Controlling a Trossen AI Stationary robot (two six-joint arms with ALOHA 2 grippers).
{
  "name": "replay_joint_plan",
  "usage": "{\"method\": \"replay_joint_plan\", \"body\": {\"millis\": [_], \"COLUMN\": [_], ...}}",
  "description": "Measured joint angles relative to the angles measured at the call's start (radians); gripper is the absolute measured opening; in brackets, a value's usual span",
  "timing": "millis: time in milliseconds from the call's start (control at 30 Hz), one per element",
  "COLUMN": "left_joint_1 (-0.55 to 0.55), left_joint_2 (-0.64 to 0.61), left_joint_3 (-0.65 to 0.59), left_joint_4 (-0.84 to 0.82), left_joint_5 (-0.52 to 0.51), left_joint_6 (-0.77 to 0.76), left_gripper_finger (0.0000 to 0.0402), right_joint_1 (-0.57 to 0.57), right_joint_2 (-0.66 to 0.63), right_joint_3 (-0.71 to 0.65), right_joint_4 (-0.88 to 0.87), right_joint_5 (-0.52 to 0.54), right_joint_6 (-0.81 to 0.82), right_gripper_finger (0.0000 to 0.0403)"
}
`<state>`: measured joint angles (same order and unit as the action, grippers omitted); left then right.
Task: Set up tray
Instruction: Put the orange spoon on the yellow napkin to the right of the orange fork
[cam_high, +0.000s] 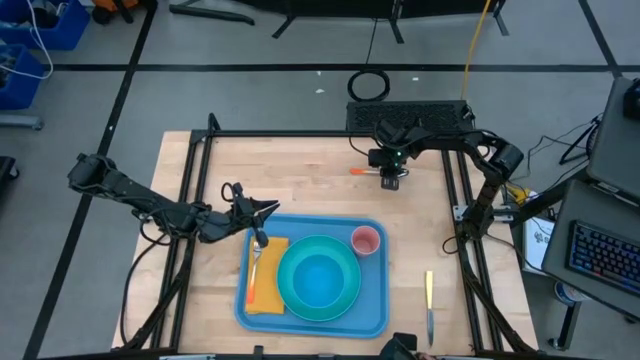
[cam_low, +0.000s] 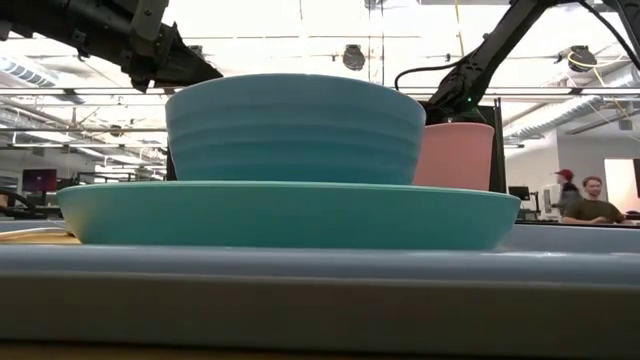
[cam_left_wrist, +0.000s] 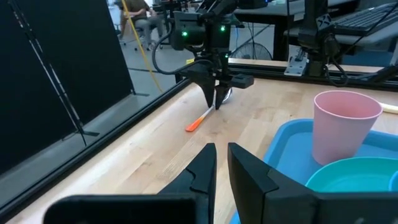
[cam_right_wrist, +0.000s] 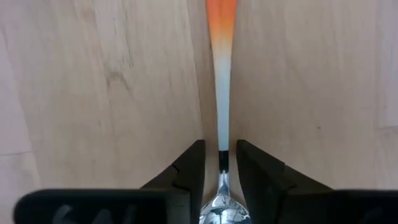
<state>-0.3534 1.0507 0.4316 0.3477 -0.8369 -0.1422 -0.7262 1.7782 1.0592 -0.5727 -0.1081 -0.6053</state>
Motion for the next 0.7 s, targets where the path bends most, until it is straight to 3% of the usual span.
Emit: {"method": "replay_joint_plan", "body": {"millis": [267,700], "left_joint_1": [0.0,0.0], "left_joint_2": [0.0,0.0], "left_joint_3": [0.0,0.0], "left_joint_4": [0.0,-0.001], "left_joint_5": [0.0,0.0], "left_joint_6": [-0.01,-0.022], "left_gripper_finger": [0.0047,0.0047], "right_joint_1": [0.0,0.044], "right_joint_2": [0.0,-0.103], "right_joint_3": [-0.001,-0.005], "right_joint_4": [-0.012,0.017], "right_joint_5": [0.004,0.081], "right_joint_6": [-0.053,-0.123], "right_gripper_finger": [0.0009,0.0003]}}
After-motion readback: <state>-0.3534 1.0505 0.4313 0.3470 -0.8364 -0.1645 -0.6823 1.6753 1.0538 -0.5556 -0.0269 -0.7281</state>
